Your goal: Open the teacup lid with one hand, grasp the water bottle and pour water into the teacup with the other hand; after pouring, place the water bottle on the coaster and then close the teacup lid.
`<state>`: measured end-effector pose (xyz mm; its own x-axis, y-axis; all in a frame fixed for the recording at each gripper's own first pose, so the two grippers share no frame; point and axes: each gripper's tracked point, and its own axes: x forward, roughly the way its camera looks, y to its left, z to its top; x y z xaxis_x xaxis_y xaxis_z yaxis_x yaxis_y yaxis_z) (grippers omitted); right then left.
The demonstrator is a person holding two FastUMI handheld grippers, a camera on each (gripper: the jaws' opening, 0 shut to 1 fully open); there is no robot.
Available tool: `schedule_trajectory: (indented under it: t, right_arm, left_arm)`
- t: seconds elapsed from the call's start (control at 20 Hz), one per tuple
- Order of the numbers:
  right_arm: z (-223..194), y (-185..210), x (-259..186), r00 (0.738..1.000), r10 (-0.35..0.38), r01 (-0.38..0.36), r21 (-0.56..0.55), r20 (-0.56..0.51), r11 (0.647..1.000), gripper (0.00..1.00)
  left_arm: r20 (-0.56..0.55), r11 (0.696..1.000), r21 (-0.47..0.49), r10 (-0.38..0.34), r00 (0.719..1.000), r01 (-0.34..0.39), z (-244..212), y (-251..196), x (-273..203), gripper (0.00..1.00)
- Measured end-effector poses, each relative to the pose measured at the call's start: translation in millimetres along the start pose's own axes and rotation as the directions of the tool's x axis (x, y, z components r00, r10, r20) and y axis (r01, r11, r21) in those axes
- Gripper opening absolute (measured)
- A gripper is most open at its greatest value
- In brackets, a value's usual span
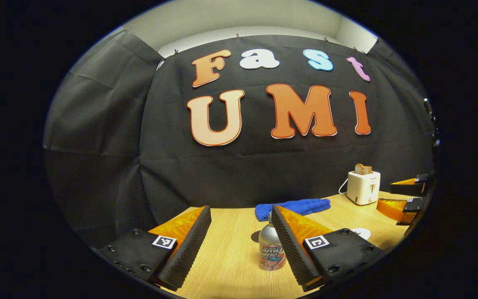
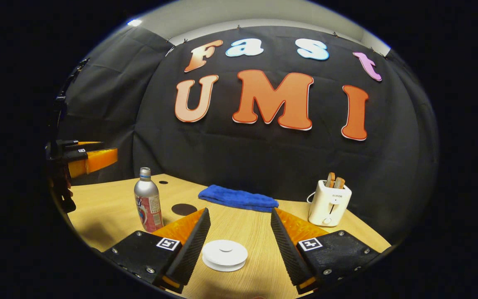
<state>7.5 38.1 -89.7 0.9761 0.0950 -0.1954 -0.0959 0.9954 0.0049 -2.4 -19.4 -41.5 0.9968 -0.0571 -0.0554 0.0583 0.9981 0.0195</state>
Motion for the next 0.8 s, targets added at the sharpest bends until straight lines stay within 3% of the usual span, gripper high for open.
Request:
schedule_trajectory:
  t: [0.35, 0.45, 0.7, 0.8]
  right_arm:
    - [-55.5, 17.5, 22.2, 0.99, 0.055, -0.05, 0.043, -0.133, 0.998, 0.83]
    - [-68.6, 20.0, 27.3, 0.984, 0.065, -0.059, 0.042, -0.168, 0.997, 0.77]
    - [-92.3, 32.1, 41.2, 0.969, 0.097, -0.09, 0.041, -0.229, 0.995, 0.77]
    - [-97.3, 32.5, 43.7, 0.966, 0.095, -0.087, 0.043, -0.242, 0.995, 0.66]
  left_arm:
    - [-0.029, 1.0, -0.001, 0.004, 1.0, -0.004, -14.5, 0.0, -2.0, 0.97]
    - [-0.035, 1.0, -0.003, 0.007, 0.999, -0.007, -18.5, 1.5, -3.1, 0.99]
    - [-0.052, 1.0, 0.0, 0.025, 0.998, -0.025, -26.0, 8.7, -5.7, 0.99]
    - [-0.057, 0.999, 0.002, 0.033, 0.998, -0.033, -27.5, 12.0, -5.7, 0.99]
